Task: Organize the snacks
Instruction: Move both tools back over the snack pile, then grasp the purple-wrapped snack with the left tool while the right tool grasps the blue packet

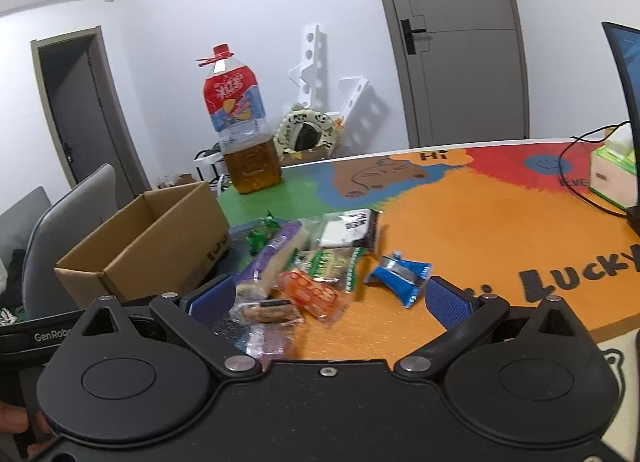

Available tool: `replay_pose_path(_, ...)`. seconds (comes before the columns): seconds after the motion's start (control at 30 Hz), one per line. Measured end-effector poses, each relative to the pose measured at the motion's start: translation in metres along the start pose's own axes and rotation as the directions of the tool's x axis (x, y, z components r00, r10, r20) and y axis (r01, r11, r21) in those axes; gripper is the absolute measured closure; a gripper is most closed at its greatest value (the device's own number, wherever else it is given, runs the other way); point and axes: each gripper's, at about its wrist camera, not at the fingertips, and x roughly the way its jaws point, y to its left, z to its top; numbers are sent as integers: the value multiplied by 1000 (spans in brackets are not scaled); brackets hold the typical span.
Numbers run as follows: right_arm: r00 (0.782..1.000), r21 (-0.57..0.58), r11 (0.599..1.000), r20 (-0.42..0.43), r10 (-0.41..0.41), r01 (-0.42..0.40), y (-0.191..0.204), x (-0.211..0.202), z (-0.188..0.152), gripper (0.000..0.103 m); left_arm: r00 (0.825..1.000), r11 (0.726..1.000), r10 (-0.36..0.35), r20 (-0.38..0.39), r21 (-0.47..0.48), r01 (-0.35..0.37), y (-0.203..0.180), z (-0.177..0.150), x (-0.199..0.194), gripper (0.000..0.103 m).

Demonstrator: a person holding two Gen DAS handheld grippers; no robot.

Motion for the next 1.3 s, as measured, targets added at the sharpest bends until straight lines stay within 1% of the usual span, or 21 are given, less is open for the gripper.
replay_pose_path(0.13,1000,-13,1000,-12,-5,5,-3,3,-5,0,1000,1000,-16,-10,-7,16,-1,-9,9,2)
replay_pose_path(0.23,1000,-12,1000,-23,-3,3,-6,8,-9,3,1000,1000,-24,-18,-2,24,-2,-16,14,4)
replay_pose_path(0.3,999,-9,1000,-36,0,0,-7,13,-11,8,999,999,-34,-16,16,34,-5,-19,16,10)
replay_pose_path(0.33,999,-8,1000,-42,2,-2,-7,15,-12,9,999,999,-37,-16,25,37,-6,-20,17,11)
replay_pose_path(0.4,999,-10,1000,-52,4,-4,-7,19,-15,13,999,998,-44,-22,34,45,-9,-23,21,20)
replay_pose_path(0.43,998,-11,1000,-59,5,-6,-7,22,-16,15,998,998,-48,-28,33,49,-9,-25,23,22)
replay_pose_path(0.5,998,-12,1000,-69,9,-9,-7,26,-18,16,997,998,-58,-49,29,59,-11,-28,28,32)
replay_pose_path(0.53,997,-13,1000,-72,12,-13,-6,28,-19,16,996,997,-66,-58,25,67,-11,-29,30,34)
replay_pose_path(0.63,997,-15,1000,-81,18,-19,-6,33,-22,18,994,996,-82,-69,18,83,-15,-31,33,35)
replay_pose_path(0.7,996,-17,1000,-83,15,-16,-8,35,-23,23,994,996,-91,-63,17,92,-18,-30,34,35)
replay_pose_path(0.73,997,-13,1000,-82,13,-14,-10,36,-23,24,994,995,-96,-61,17,97,-21,-29,34,35)
replay_pose_path(0.9,997,32,999,-78,-4,7,-25,36,-23,24,992,993,-113,-64,31,115,-37,-28,41,35)
replay_pose_path(1.03,998,39,999,-68,-15,18,-34,36,-19,24,986,991,-130,-104,12,132,-46,-32,54,36)
replay_pose_path(1.13,998,40,999,-59,-19,22,-40,38,-16,24,990,993,-105,-97,51,110,-55,-34,58,38)
replay_pose_path(1.17,998,41,999,-57,-19,22,-42,39,-15,24,990,993,-101,-98,54,107,-56,-34,59,43)
replay_pose_path(1.2,998,43,999,-56,-19,21,-43,40,-14,24,990,992,-98,-102,66,105,-58,-34,60,58)
replay_pose_path(1.23,998,44,999,-56,-18,20,-44,41,-14,24,990,991,-93,-107,85,103,-60,-34,60,67)
replay_pose_path(1.3,998,40,999,-58,-13,15,-43,45,-13,24,990,989,-94,-106,100,105,-60,-35,60,70)
